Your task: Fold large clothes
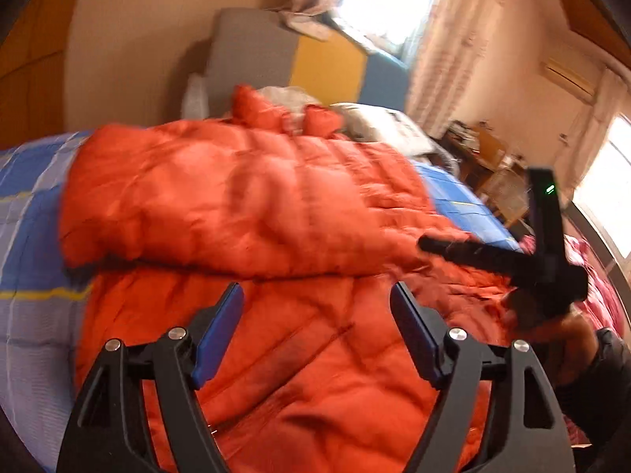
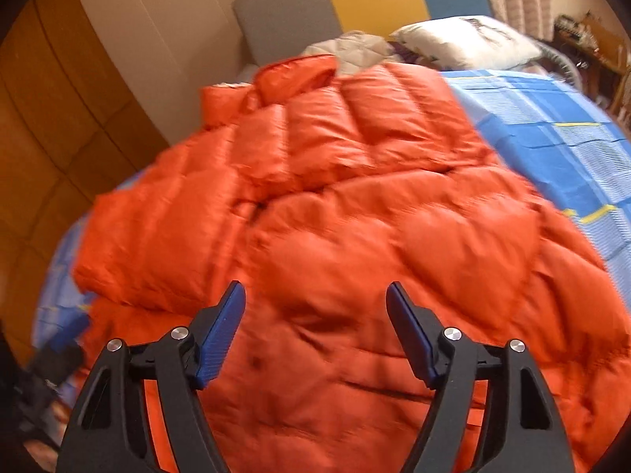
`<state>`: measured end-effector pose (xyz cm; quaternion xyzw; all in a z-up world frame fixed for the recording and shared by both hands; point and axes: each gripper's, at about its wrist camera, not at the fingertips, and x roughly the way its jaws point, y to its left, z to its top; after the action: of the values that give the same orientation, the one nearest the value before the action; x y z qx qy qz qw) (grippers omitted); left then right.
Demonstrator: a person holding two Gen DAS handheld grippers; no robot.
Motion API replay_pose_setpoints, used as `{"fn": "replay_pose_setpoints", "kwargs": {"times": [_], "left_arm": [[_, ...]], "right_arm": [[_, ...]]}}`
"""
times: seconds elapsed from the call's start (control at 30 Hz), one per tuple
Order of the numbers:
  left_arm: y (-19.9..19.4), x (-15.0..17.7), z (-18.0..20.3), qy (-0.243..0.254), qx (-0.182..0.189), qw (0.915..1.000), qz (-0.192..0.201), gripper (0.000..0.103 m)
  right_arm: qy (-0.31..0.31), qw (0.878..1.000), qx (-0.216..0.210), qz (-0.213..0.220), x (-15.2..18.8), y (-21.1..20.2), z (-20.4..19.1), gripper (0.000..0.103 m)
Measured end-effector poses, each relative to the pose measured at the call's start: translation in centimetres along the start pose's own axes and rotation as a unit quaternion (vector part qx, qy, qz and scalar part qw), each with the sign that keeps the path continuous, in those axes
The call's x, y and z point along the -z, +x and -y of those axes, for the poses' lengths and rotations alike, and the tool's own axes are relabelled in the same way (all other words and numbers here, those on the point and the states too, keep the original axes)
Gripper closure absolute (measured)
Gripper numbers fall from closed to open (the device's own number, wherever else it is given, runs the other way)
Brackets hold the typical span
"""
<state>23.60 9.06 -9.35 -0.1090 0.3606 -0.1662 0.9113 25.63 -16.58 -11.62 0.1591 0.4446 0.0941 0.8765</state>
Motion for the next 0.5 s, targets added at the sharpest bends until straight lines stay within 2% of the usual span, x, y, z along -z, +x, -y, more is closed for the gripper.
{"fn": "replay_pose_setpoints", "kwargs": {"times": [0.1,0.2,0.27,0.33,0.4,0.5], "left_arm": [[-0.1,0.8,-2.0,-0.031,-0.026,0.9991,-0.008,0.027],[0.1,0.9,-3.5,-0.053,-0.047,0.9974,-0.012,0.027],[0.1,1.0,-4.2,-0.064,-0.055,0.9964,-0.010,0.027],[0.3,0.9,-4.4,-0.068,-0.058,0.9959,-0.012,0.027],[1.0,0.5,-4.4,-0.067,-0.067,0.9953,-0.015,0.027],[1.4,0.0,-4.8,-0.072,-0.074,0.9945,-0.018,0.027]], "right_arm": [[-0.009,0.999,-0.029,-0.013,-0.7,1.6,-2.0,0.034],[-0.020,0.997,-0.055,-0.046,-1.1,4.2,-4.2,0.035],[-0.038,0.996,-0.055,-0.058,-1.2,5.5,-5.5,0.049],[-0.064,0.995,-0.047,-0.053,-1.5,5.8,-6.7,0.079],[-0.086,0.995,-0.033,-0.023,-2.3,4.5,-7.5,0.091],[-0.095,0.995,-0.011,0.021,-4.3,2.7,-7.1,0.094]]}}
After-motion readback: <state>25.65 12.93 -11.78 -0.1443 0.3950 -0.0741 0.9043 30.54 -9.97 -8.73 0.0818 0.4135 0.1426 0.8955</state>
